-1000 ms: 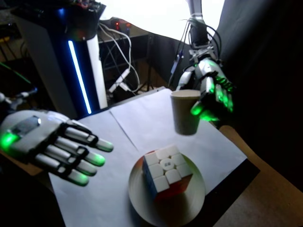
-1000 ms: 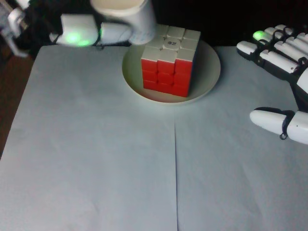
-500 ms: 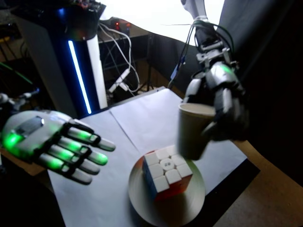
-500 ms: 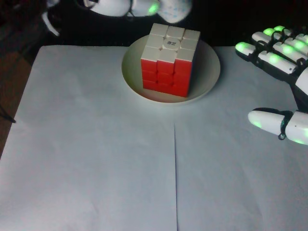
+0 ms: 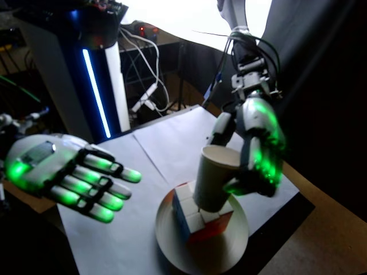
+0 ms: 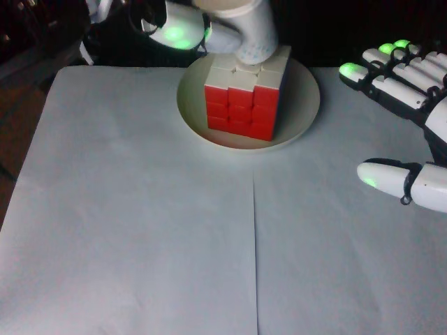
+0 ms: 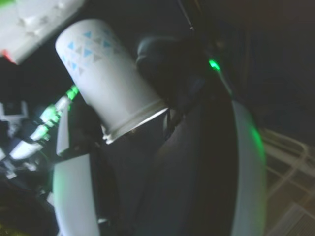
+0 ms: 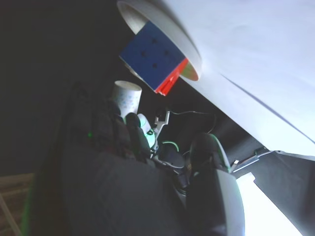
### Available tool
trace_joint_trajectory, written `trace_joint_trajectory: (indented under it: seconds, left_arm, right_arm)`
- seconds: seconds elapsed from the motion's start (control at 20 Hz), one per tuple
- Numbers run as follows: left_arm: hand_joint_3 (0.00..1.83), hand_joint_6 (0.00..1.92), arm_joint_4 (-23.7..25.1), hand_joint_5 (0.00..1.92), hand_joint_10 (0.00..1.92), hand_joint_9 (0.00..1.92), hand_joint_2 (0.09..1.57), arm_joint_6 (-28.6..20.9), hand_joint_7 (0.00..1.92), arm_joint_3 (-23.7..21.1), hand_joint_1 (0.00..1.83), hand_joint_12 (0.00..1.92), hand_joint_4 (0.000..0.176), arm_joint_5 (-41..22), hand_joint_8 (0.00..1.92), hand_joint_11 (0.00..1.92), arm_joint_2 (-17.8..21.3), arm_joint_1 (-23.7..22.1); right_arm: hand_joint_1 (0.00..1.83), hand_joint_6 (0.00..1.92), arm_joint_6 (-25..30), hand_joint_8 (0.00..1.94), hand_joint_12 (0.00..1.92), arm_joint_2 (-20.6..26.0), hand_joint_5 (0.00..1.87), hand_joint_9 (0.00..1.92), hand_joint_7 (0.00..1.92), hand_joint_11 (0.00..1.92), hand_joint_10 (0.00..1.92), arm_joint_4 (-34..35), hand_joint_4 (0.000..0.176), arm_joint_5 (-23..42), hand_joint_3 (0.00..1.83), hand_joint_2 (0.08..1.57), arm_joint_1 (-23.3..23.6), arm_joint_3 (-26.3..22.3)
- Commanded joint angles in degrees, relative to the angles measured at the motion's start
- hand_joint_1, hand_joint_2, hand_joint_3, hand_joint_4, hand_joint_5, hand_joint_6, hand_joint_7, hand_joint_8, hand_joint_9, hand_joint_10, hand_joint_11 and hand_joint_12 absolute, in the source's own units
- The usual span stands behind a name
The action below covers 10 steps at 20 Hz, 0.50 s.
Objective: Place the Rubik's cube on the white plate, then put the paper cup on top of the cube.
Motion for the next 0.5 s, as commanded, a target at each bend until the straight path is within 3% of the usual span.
trace_joint_trajectory:
  seconds: [0.0, 0.05, 0.1, 0.15, 0.2, 0.25, 0.3, 0.35, 0.4, 0.45]
  left_arm:
    - [0.00, 1.38, -0.99, 0.34, 1.73, 0.24, 1.24, -0.72, 0.28, -0.06, 1.05, 1.92, 0.001, -4.45, 1.51, 0.23, -0.10, -0.86]
    - [0.00, 1.38, -0.08, 0.34, 1.62, 0.13, 1.25, -0.87, 0.23, -0.20, 1.08, 1.92, 0.013, -4.06, 1.43, 0.05, 0.01, -1.14]
    - [0.00, 1.45, 0.38, 0.33, 1.55, 0.18, 1.25, -0.89, 0.29, -0.33, 1.10, 1.92, 0.016, -3.75, 1.37, 0.06, 0.05, -1.25]
    - [0.00, 1.45, 0.85, 0.32, 1.54, 0.28, 1.25, -0.94, 0.35, -0.39, 1.11, 1.92, 0.000, -3.38, 1.35, 0.15, 0.03, -1.27]
    - [0.00, 1.44, 1.55, 0.31, 1.47, 0.27, 1.23, -1.22, 0.37, -0.37, 1.07, 1.92, 0.000, -3.01, 1.20, 0.18, -0.04, -1.28]
    - [0.00, 1.36, 3.54, 0.28, 1.36, 0.21, 1.22, -2.31, 0.39, -0.25, 0.99, 1.92, 0.011, -2.23, 1.00, 0.13, -0.20, -1.39]
    - [0.00, 1.29, 5.49, 0.20, 1.32, 0.20, 1.22, -3.21, 0.36, -0.17, 0.96, 1.92, 0.019, -1.54, 0.93, 0.11, -0.35, -1.66]
    - [0.00, 0.76, 6.47, 0.13, 1.08, 0.11, 1.18, -3.32, 0.30, -0.23, 0.81, 1.92, 0.048, -1.15, 0.48, 0.01, -0.47, -1.94]
    - [0.00, 0.48, 6.71, 0.13, 0.91, 0.08, 1.15, -3.32, 0.28, -0.22, 0.74, 1.86, 0.070, -1.11, 0.22, 0.00, -0.64, -2.01]
    - [0.00, 0.24, 6.79, 0.10, 0.71, 0.05, 1.11, -3.33, 0.23, -0.25, 0.59, 1.82, 0.122, -1.12, 0.04, 0.00, -0.80, -2.02]
  right_arm:
    - [0.23, 0.00, 0.03, 0.00, 0.01, -0.11, 0.00, 0.00, 0.00, 0.00, 0.00, -0.58, 0.078, 7.29, 0.00, 1.22, 0.34, 0.24]
    - [0.27, 0.00, 0.03, 0.00, 0.00, -0.16, 0.00, 0.00, 0.00, 0.00, 0.00, -0.57, 0.093, 7.29, 0.00, 1.24, 0.30, 0.27]
    - [0.26, 0.00, 0.03, 0.00, 0.00, -0.21, 0.00, 0.00, 0.00, 0.00, 0.00, -0.52, 0.098, 7.29, 0.00, 1.24, 0.28, 0.29]
    - [0.24, 0.00, 0.03, 0.00, 0.01, -0.25, 0.00, 0.00, 0.00, 0.02, 0.00, -0.51, 0.083, 7.29, 0.00, 1.24, 0.27, 0.30]
    - [0.23, 0.00, 0.03, 0.00, 0.01, -0.27, 0.00, 0.00, 0.00, 0.00, 0.00, -0.51, 0.097, 7.29, 0.00, 1.22, 0.27, 0.30]
    - [0.24, 0.00, 0.03, 0.00, 0.01, -0.29, 0.00, 0.00, 0.00, 0.01, 0.00, -0.51, 0.093, 7.29, 0.00, 1.21, 0.27, 0.32]
    - [0.25, 0.00, 0.03, 0.00, 0.00, -0.31, 0.00, 0.00, 0.00, 0.00, 0.00, -0.51, 0.110, 7.29, 0.00, 1.20, 0.27, 0.34]
    - [0.25, 0.00, 0.03, 0.00, 0.00, -0.38, 0.00, 0.00, 0.00, 0.00, 0.00, -0.49, 0.111, 7.28, 0.00, 1.22, 0.27, 0.37]
    - [0.25, 0.00, 0.03, 0.00, 0.00, -0.45, 0.00, 0.00, 0.00, 0.00, 0.00, -0.45, 0.104, 7.28, 0.00, 1.22, 0.26, 0.40]
    - [0.25, 0.00, 0.03, 0.00, 0.00, -0.51, 0.00, 0.00, 0.00, 0.00, 0.00, -0.42, 0.100, 7.27, 0.00, 1.21, 0.24, 0.41]
